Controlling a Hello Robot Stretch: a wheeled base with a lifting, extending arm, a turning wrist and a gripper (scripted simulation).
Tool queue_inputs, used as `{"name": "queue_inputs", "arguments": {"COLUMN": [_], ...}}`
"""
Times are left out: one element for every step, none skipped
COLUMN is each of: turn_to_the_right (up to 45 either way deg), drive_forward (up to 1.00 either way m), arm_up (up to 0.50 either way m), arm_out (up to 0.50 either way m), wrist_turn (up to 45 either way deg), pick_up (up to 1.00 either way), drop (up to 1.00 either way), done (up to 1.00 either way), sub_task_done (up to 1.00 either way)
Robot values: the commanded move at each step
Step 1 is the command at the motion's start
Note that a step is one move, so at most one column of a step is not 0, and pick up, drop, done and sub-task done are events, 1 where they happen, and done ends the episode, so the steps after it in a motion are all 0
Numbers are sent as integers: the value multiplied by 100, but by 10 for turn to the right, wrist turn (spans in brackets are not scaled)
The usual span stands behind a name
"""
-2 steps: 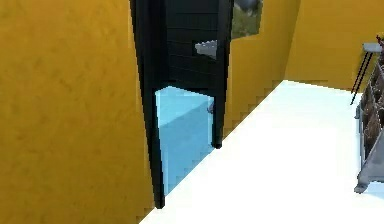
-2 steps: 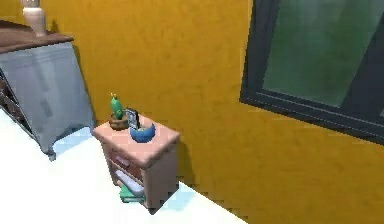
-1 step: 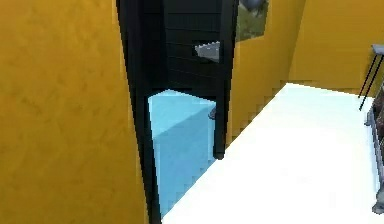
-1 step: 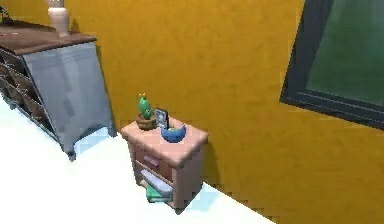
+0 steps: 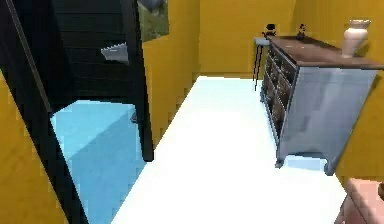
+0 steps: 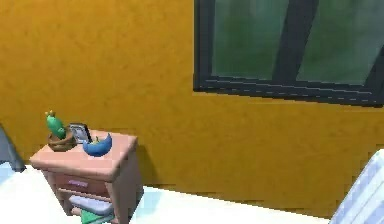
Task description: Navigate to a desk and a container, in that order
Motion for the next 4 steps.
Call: {"name": "queue_inputs", "arguments": {"turn_to_the_right": [0, -420, 0, -150], "drive_forward": [75, 0, 40, 0], "arm_up": [0, 0, 0, 0], "arm_out": [0, 0, 0, 0], "wrist_turn": [0, 0, 0, 0], "pick_up": [0, 0, 0, 0], "drop": [0, 0, 0, 0], "done": [0, 0, 0, 0], "sub_task_done": [0, 0, 0, 0]}}
